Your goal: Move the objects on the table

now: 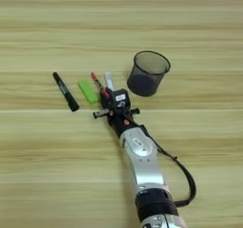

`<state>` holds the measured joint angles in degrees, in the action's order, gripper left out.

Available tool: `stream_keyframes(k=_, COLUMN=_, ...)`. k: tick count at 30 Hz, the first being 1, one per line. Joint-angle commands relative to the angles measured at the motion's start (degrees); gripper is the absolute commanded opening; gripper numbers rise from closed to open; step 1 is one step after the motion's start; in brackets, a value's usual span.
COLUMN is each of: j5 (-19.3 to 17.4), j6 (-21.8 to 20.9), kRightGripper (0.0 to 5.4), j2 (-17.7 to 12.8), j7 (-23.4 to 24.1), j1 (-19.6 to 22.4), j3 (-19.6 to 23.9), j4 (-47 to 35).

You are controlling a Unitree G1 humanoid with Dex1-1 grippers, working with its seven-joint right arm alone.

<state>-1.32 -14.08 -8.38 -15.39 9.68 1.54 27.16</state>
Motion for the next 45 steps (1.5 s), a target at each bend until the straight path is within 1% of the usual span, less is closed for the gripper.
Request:
stream_keyframes(k=1, j5=0.4, j6=0.8, kRightGripper=0.54, j2=-0.8, j7=-0.2, j1=2.4, j3=-0.5, j4=-1.4)
stream_keyframes(k=7, j5=0.5, j6=1.9, kRightGripper=0.54, j2=-0.9, j7=-0.2, j1=2.7, j3=-0.8, j4=-0.8)
stream_keyframes(k=16, j5=0.8, j6=2.1, kRightGripper=0.54, j2=-1.0, j7=-0.7, j1=2.7, j3=-1.7, j4=-0.3)
stream_keyframes(k=17, j5=0.8, j6=2.1, kRightGripper=0.83, j2=-1.0, j7=-0.7, j1=2.7, j3=-1.7, j4=-0.3)
stream_keyframes(k=20, j5=0.7, j6=1.6, kRightGripper=1.04, j2=-0.9, j7=-0.8, j1=2.7, j3=-1.8, j4=-0.4)
stream_keyframes(k=21, j5=0.6, j6=1.5, kRightGripper=1.20, j2=-0.9, j7=-0.9, j1=2.7, j3=-1.8, j4=-0.6)
stream_keyframes(k=26, j5=0.5, j6=0.8, kRightGripper=1.67, j2=-0.7, j7=-1.0, j1=2.6, j3=-1.8, j4=-1.1)
stream_keyframes(k=29, j5=0.3, j6=-0.3, kRightGripper=2.00, j2=-0.6, j7=-0.8, j1=2.4, j3=-1.5, j4=-2.0)
stream_keyframes(k=36, j5=0.6, j6=-1.8, kRightGripper=2.98, j2=-1.0, j7=0.6, j1=1.0, j3=-0.7, j4=-7.5)
stream_keyframes(k=40, j5=0.4, j6=-1.0, kRightGripper=3.50, j2=-1.5, j7=1.1, j1=-0.3, j3=0.0, j4=-11.6)
stream_keyframes(k=45, j5=-0.2, j6=-0.3, kRightGripper=4.33, j2=-2.2, j7=1.5, j1=-1.5, j3=1.8, j4=-14.6)
